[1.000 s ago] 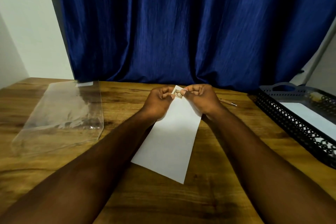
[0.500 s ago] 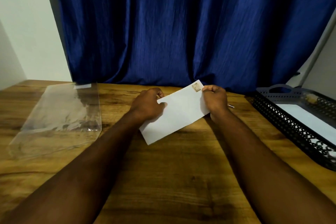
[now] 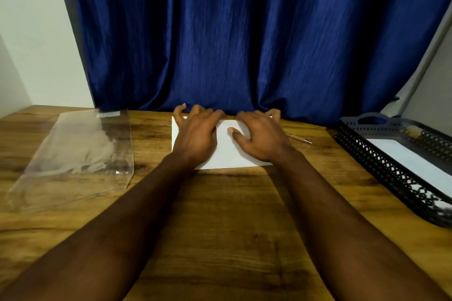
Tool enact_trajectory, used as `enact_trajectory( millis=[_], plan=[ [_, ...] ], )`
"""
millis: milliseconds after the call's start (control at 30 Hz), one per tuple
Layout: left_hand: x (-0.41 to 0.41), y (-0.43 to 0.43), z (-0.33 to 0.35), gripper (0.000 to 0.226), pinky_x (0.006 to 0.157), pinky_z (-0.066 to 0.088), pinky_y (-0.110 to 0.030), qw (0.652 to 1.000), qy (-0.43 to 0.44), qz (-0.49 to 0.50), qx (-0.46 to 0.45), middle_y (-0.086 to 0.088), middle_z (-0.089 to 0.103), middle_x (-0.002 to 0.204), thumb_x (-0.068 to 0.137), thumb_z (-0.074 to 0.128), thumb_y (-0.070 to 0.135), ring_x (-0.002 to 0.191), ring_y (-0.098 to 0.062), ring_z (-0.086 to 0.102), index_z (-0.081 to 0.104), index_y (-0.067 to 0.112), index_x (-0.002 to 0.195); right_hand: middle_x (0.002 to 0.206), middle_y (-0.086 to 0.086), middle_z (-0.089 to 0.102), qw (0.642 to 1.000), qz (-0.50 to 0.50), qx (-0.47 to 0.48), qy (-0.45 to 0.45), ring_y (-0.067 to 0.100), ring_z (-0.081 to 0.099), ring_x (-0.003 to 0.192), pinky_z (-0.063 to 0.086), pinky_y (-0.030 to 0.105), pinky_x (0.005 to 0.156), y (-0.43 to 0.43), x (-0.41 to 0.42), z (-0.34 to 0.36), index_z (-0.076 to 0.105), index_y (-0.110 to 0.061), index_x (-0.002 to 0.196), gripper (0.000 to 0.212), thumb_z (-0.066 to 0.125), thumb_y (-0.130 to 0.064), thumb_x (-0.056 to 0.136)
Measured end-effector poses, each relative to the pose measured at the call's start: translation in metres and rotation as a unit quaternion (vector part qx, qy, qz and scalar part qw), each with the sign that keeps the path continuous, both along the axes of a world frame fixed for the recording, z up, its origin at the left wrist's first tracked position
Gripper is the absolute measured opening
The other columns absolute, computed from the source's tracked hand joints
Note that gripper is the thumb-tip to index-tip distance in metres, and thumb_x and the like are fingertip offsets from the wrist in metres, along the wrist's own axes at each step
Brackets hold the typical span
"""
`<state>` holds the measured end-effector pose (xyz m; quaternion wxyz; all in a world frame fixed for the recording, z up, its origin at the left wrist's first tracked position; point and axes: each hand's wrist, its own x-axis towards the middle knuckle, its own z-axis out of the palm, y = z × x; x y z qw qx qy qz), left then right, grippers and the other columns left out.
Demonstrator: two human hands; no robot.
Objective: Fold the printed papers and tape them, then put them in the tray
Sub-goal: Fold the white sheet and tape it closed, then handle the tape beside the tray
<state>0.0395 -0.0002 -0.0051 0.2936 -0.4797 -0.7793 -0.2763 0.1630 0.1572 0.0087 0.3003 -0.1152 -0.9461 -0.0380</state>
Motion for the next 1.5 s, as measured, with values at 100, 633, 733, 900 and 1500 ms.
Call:
enact_trajectory(
  millis=[100, 633, 733, 900, 1500],
  plan=[
    [0.002, 0.000, -0.001, 0.029, 0.116, 0.016, -0.056, 0.999, 0.002, -0.006, 0.033, 0.006, 0.064, 0.114, 0.096, 0.056, 0.010, 0.122, -0.020, 0.052, 0.067, 0.026, 0.117, 0.107, 0.005, 0.076, 1.000, 0.002, -0.008, 0.005, 0.030, 0.067, 0.099, 0.039, 0.043, 0.090, 0.000, 0.000, -0.001, 0.065, -0.022, 0.120, 0.030, 0.055, -0.044, 0.103],
    [0.054, 0.041, -0.012, 0.054, 0.109, 0.044, -0.049, 0.991, -0.109, -0.064, 0.034, -0.001, 0.044, 0.152, 0.103, 0.051, 0.055, 0.135, -0.020, 0.043, 0.047, 0.022, 0.145, 0.119, 0.012, 0.076, 0.915, -0.155, -0.336, 0.158, 0.033, 0.070, 0.109, 0.055, 0.036, 0.092, 0.045, 0.028, 0.002, 0.073, -0.010, 0.121, 0.028, 0.063, -0.029, 0.103],
    [0.075, 0.059, -0.008, 0.042, 0.098, 0.050, -0.041, 0.985, -0.140, -0.097, 0.028, 0.003, 0.053, 0.135, 0.103, 0.051, 0.054, 0.119, -0.015, 0.050, 0.054, 0.025, 0.133, 0.123, 0.014, 0.075, 0.900, -0.181, -0.351, 0.184, 0.034, 0.069, 0.112, 0.049, 0.030, 0.090, 0.068, 0.058, 0.021, 0.072, -0.006, 0.123, 0.029, 0.062, -0.025, 0.104],
    [0.118, 0.097, -0.009, 0.030, 0.091, 0.045, -0.035, 0.980, -0.120, -0.155, -0.022, 0.001, 0.058, 0.128, 0.099, 0.059, 0.053, 0.121, -0.019, 0.050, 0.059, 0.026, 0.112, 0.117, 0.017, 0.074, 0.871, -0.240, -0.368, 0.220, 0.035, 0.068, 0.112, 0.048, 0.032, 0.089, 0.115, 0.133, 0.052, 0.073, -0.003, 0.114, 0.026, 0.060, -0.021, 0.101],
    [0.205, 0.192, -0.033, 0.026, 0.094, 0.049, -0.040, 0.954, -0.147, -0.239, -0.104, 0.004, 0.061, 0.107, 0.089, 0.072, 0.049, 0.112, -0.021, 0.055, 0.064, 0.025, 0.094, 0.142, 0.025, 0.061, 0.822, -0.417, -0.380, -0.077, 0.042, 0.059, 0.131, 0.046, 0.033, 0.079, 0.209, 0.310, 0.025, 0.061, 0.001, 0.139, 0.039, 0.061, -0.013, 0.103]
  ],
)
